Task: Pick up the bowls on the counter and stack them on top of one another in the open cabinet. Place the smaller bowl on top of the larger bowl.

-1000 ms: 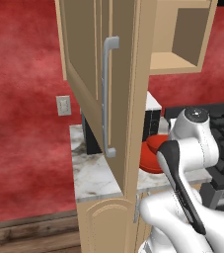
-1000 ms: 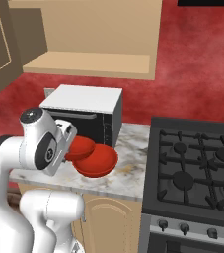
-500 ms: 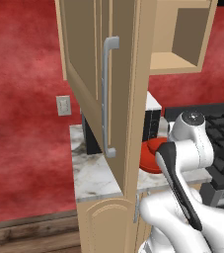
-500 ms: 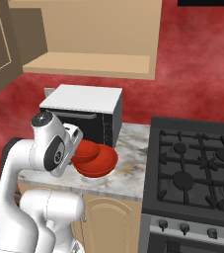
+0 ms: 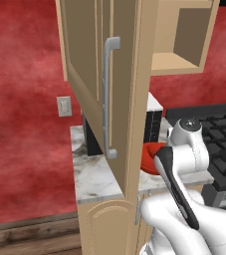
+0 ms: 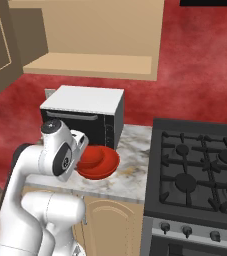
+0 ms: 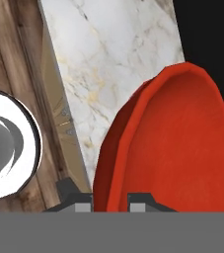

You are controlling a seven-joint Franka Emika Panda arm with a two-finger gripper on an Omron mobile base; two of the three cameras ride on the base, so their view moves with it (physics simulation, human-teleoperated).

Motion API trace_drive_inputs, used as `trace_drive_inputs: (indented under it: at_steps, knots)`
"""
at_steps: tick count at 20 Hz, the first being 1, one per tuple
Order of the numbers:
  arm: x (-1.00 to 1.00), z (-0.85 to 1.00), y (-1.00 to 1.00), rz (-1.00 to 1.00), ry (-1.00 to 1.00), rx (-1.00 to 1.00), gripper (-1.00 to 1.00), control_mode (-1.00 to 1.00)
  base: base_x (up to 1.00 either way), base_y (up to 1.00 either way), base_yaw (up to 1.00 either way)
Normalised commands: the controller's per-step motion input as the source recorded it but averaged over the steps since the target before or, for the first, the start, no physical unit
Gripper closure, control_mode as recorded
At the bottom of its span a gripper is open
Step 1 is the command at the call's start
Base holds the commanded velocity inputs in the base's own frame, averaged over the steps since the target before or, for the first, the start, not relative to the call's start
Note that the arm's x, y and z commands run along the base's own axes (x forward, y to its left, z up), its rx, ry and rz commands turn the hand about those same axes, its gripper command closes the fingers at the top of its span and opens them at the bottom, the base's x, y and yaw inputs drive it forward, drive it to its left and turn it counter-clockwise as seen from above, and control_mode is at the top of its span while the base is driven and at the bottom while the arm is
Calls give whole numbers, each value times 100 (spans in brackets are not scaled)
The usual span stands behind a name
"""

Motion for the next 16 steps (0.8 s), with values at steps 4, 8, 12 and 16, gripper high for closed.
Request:
trace_drive_inputs:
  at_steps: [4, 8, 12, 16]
  knots:
    - [3, -71, -2, 0, -19, 0, 100, -100, 0, 0, 0]
    - [9, -67, -2, 0, -18, 0, 100, -100, 0, 0, 0]
    - [12, -63, 0, 0, -18, 0, 100, -100, 0, 0, 0]
    - [11, -59, 0, 0, -16, 0, 100, -100, 0, 0, 0]
